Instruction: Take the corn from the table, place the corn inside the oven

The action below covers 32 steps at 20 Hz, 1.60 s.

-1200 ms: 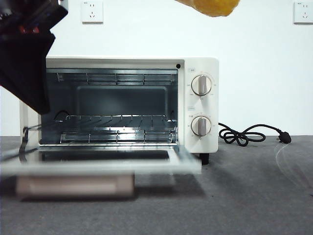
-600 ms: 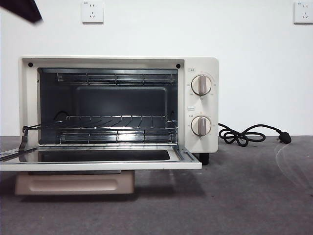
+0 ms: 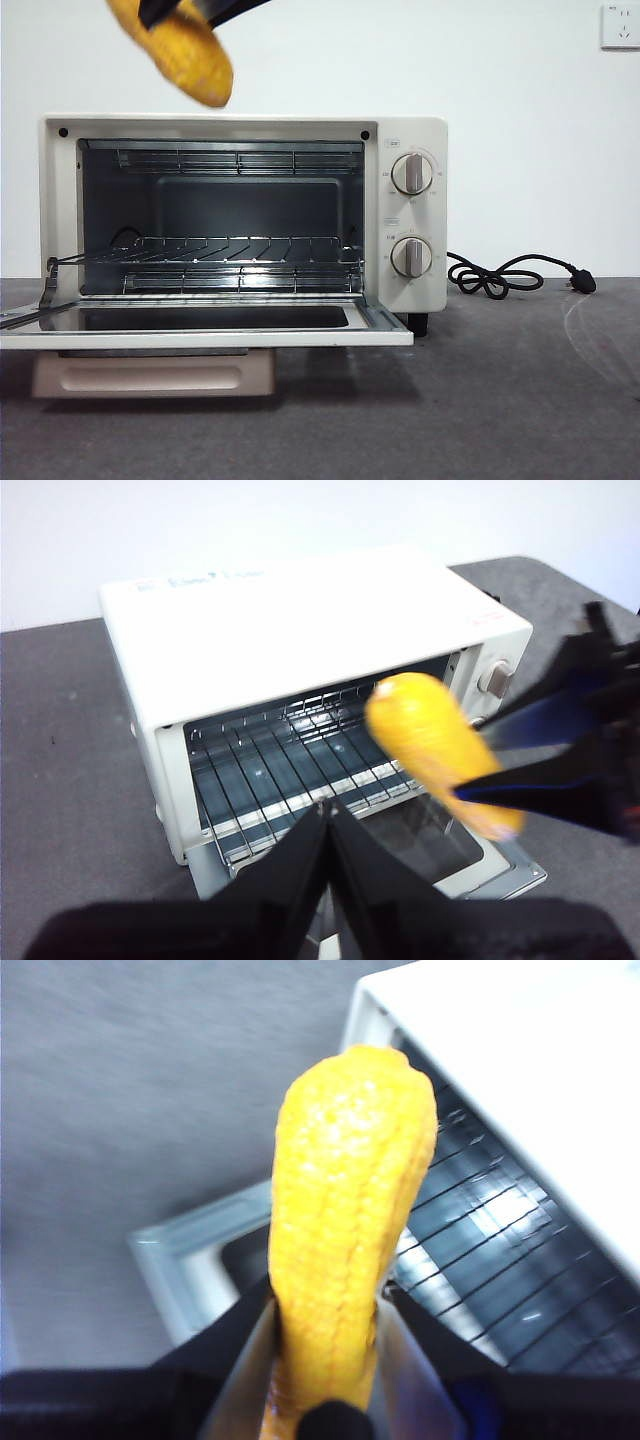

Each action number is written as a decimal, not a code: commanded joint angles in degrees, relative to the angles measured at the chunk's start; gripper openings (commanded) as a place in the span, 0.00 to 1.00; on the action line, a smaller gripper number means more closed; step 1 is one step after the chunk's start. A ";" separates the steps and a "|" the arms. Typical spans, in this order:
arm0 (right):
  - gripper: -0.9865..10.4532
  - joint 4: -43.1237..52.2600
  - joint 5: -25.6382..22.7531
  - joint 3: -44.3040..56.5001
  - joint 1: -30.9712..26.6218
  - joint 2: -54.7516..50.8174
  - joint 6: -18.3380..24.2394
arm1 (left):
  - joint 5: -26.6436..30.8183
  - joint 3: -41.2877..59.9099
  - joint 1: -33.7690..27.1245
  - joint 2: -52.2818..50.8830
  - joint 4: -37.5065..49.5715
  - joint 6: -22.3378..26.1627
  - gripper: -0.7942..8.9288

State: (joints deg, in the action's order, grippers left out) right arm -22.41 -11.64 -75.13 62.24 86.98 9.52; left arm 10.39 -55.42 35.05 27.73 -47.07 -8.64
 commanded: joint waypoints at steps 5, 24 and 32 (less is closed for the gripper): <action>0.08 4.70 -9.11 -2.73 0.15 10.16 16.13 | 0.22 0.04 0.15 -0.72 -0.50 -0.35 0.08; 0.08 23.06 -26.56 -2.73 -2.36 26.82 38.69 | 1.92 0.04 0.15 -0.68 -0.48 0.35 0.08; 0.09 24.13 -26.97 -2.73 -3.85 28.04 38.53 | 1.95 0.04 0.15 -0.48 -0.46 1.20 0.08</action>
State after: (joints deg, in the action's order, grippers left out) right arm 2.17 -39.00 -78.00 58.35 114.02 48.05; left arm 12.12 -55.42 35.05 27.27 -47.77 -8.45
